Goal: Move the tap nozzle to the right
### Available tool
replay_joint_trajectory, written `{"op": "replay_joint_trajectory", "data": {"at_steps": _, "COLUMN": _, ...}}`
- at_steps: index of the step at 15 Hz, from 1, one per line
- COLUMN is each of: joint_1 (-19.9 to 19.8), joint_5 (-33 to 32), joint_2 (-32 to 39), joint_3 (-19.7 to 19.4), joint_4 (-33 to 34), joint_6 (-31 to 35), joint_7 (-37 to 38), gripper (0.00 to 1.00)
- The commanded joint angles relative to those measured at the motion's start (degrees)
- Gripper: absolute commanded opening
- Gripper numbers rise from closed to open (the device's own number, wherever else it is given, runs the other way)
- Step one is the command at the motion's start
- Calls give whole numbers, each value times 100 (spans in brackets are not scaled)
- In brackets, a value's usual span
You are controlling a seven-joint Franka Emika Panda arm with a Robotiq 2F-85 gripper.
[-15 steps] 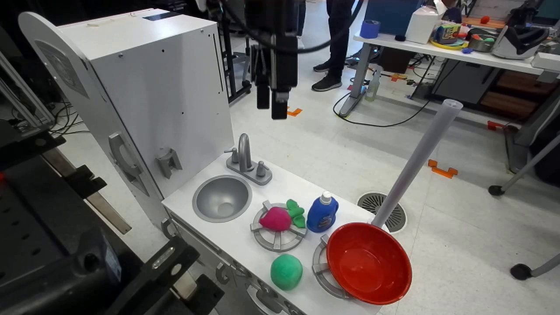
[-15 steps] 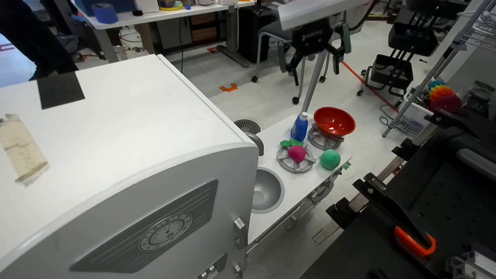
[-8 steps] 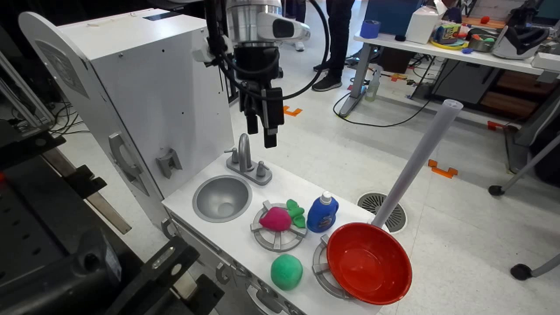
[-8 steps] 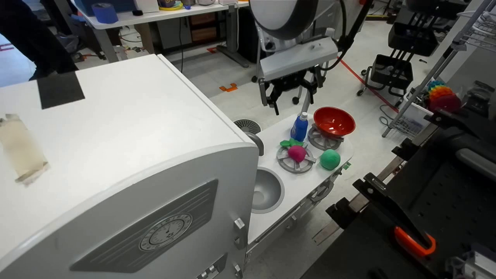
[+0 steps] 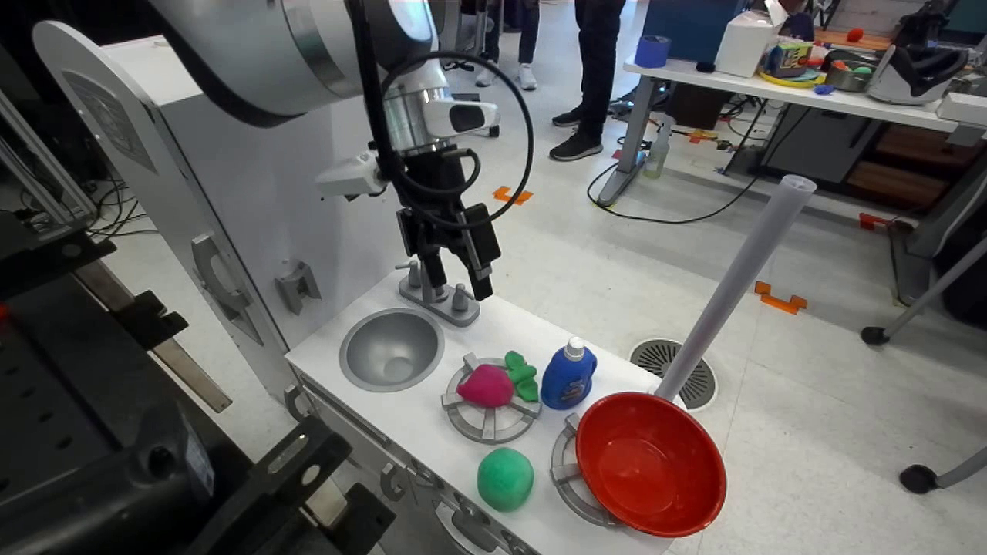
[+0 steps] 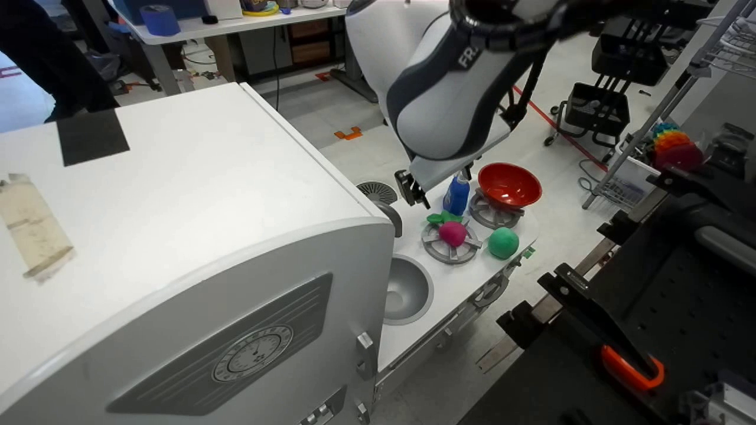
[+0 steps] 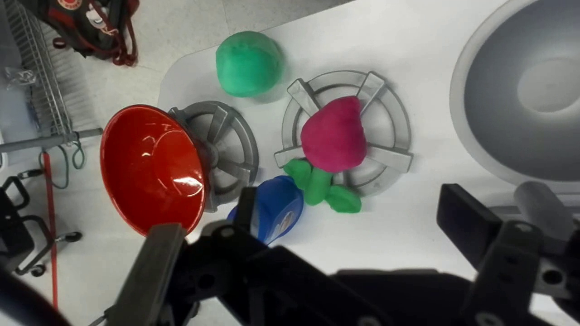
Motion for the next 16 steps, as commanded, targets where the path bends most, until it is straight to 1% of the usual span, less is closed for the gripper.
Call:
{"op": "replay_joint_trajectory", "data": {"at_steps": 1, "joint_1": 182, "joint_5": -45, "joint_2": 230, "joint_3": -48, "joint_4": 71, "joint_6": 355, "joint_7": -358, "gripper": 100}}
{"op": "replay_joint_trajectory", "data": {"at_steps": 5, "joint_1": 148, "joint_5": 178, "joint_2": 12, "joint_3": 140, "joint_4": -115, "joint_6": 1057, "joint_7": -816, "gripper": 100}}
{"op": "replay_joint_trajectory", "data": {"at_steps": 7, "joint_1": 227, "joint_5": 122, "joint_2": 63, "joint_3": 21, "joint_4": -97, "joint_6": 1479, "joint_7": -995, "gripper": 100}}
{"op": "replay_joint_trajectory", "data": {"at_steps": 9, "joint_1": 229, "joint_5": 141, "joint_2": 74, "joint_3": 46, "joint_4": -116, "joint_6": 1662, "joint_7": -1244, "gripper": 100}}
{"op": "replay_joint_trajectory", "data": {"at_steps": 11, "joint_1": 219, "joint_5": 206, "joint_2": 142, "joint_3": 116, "joint_4": -61, "joint_6": 1696, "joint_7": -1465, "gripper": 100}}
{"op": "replay_joint_trajectory", "data": {"at_steps": 16, "joint_1": 229, "joint_5": 380, "joint_2": 427, "joint_3": 202, "joint_4": 323, "joint_6": 1384, "joint_7": -1680, "gripper": 100}}
